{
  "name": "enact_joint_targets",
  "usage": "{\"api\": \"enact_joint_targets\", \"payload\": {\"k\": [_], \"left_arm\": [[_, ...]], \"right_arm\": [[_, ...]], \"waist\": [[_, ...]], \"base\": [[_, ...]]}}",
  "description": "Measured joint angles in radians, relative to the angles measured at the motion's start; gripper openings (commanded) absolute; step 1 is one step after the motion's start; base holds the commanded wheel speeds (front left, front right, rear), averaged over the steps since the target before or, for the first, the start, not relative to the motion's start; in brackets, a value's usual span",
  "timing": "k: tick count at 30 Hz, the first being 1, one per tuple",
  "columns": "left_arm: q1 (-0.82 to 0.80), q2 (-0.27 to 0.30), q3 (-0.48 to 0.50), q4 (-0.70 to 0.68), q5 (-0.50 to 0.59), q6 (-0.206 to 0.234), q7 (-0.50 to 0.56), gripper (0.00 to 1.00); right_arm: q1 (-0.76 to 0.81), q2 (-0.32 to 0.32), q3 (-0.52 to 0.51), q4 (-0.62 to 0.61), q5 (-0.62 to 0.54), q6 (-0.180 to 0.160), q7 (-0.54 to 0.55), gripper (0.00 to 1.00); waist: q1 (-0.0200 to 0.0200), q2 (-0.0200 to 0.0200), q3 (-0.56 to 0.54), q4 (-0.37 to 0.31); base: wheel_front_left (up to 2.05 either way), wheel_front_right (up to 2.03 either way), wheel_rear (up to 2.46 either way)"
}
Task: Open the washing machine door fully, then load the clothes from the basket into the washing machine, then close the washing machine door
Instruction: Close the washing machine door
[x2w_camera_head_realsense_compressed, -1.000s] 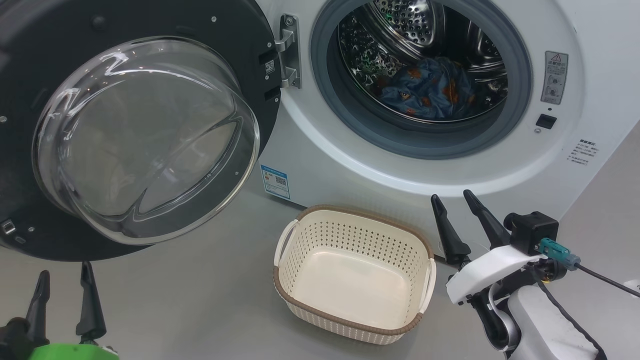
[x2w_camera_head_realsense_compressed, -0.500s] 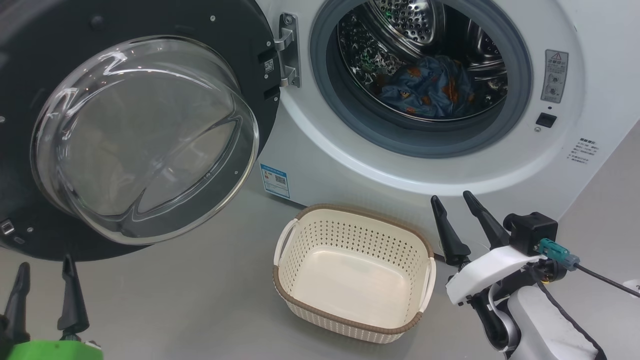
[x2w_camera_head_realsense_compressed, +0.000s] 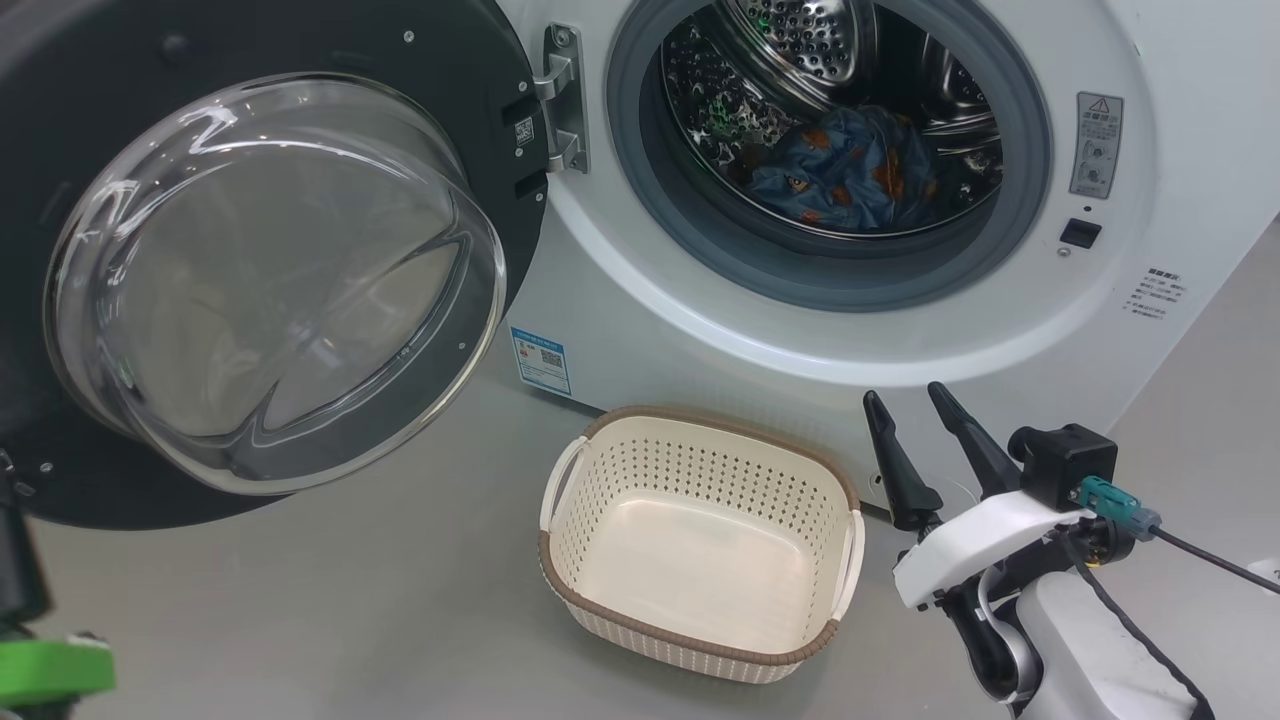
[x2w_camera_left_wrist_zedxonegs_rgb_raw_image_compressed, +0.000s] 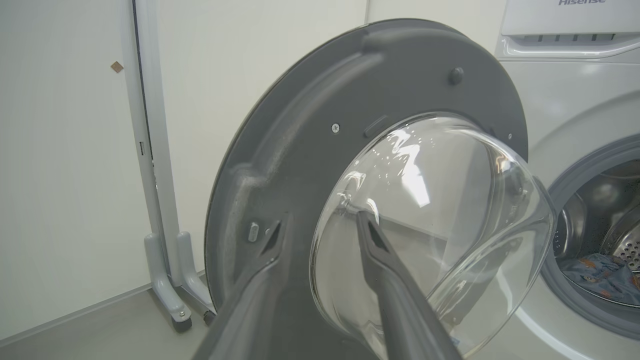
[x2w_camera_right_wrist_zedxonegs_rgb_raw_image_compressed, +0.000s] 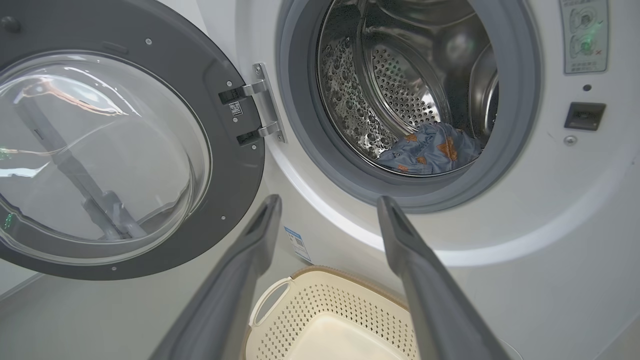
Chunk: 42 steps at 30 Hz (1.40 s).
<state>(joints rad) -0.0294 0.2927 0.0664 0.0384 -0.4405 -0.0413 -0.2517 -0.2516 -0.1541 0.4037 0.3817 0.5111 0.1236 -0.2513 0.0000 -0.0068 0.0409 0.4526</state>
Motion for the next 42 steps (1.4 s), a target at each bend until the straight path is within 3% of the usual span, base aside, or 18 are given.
{"api": "enact_joint_targets", "payload": {"k": [10,18,21,26,31,42], "left_arm": [[-0.139,0.071,0.100,-0.097,-0.120,-0.030,0.036,0.00],[-0.243,0.134,0.201,-0.077,-0.265,-0.044,0.111,0.00],[-0.288,0.159,0.255,-0.044,-0.354,-0.045,0.155,0.00],[-0.372,0.148,0.312,0.044,-0.578,-0.053,0.259,0.00],[-0.425,0.160,0.394,0.163,-0.715,-0.048,0.346,0.00],[-0.499,0.216,0.509,0.401,-0.844,0.018,0.468,0.00]], "right_arm": [[-0.001,-0.001,-0.002,0.002,0.000,0.000,0.000,1.00],[-0.001,0.000,0.002,0.002,0.001,0.000,0.000,1.00],[-0.005,0.002,0.013,0.004,0.001,0.000,0.000,1.00],[-0.016,0.002,0.022,0.009,0.001,0.000,0.000,1.00],[-0.019,-0.002,0.029,0.011,0.001,0.000,0.000,1.00],[-0.041,-0.020,0.060,0.021,0.000,0.000,0.000,1.00]], "waist": [[0.0000,0.0000,0.002,-0.005],[0.0000,0.0000,0.004,-0.014],[0.0000,0.0000,0.007,-0.024],[0.0000,0.0000,0.008,-0.041],[0.0000,0.0000,0.012,-0.062],[0.0000,0.0000,0.041,-0.099]], "base": [[0.00,0.00,0.00],[0.00,0.00,0.00],[0.00,0.00,0.00],[0.00,0.00,0.00],[0.00,0.00,0.00],[0.00,0.00,0.00]]}}
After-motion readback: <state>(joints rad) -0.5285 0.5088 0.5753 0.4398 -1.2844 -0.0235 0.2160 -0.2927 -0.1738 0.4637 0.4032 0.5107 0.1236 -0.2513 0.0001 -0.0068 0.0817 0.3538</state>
